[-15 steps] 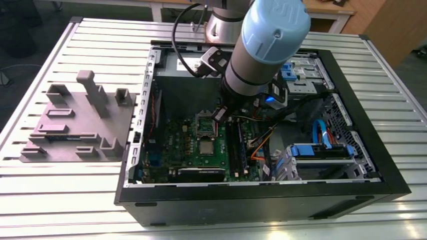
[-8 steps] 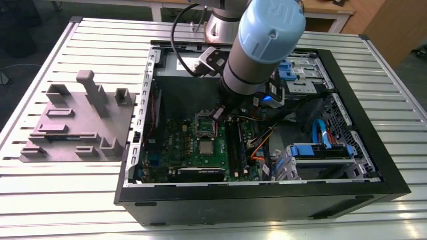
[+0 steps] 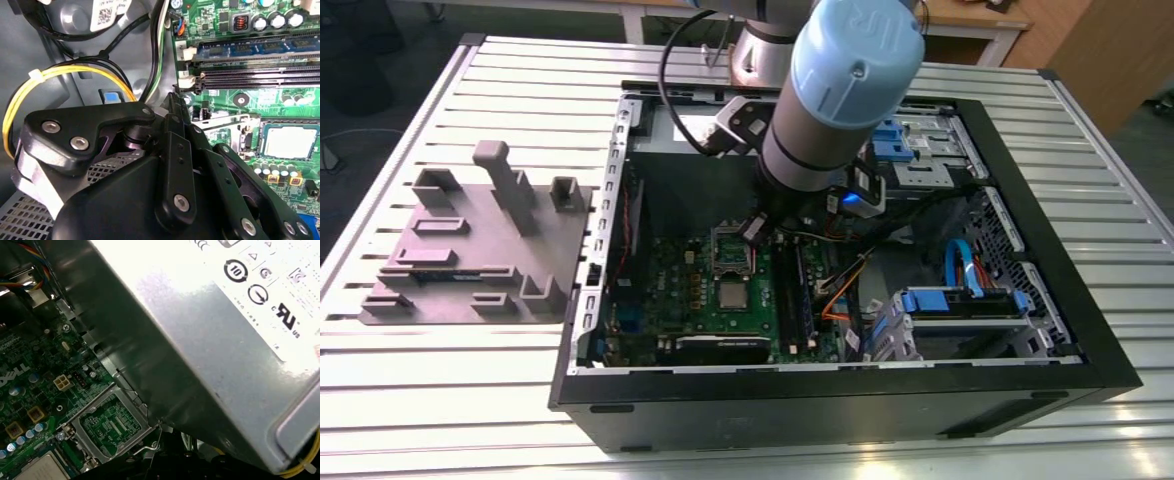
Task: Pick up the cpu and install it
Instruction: 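Close the cpu cover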
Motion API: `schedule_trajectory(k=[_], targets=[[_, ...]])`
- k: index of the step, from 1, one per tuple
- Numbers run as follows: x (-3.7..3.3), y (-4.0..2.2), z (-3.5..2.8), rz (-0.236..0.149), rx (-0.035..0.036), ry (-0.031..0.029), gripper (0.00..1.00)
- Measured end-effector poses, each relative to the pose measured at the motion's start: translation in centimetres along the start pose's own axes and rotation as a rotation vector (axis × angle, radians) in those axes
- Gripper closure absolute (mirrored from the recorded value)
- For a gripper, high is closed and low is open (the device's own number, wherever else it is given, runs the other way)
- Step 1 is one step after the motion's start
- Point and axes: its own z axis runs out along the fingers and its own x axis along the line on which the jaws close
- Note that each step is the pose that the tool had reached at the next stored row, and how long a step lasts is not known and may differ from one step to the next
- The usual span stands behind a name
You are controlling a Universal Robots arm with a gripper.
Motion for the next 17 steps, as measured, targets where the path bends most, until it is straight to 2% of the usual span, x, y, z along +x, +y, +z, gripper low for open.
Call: schedule_trajectory(k=[3,11,17], targets=[[0.06,0.08,-0.01,0.001,0.0074,0.0091,0.9],[0.09,0.32,-0.38,0.001,0.0149,0.0183,0.9],[0.03,0.49,-0.88,0.002,0.0186,0.0227,0.9]])
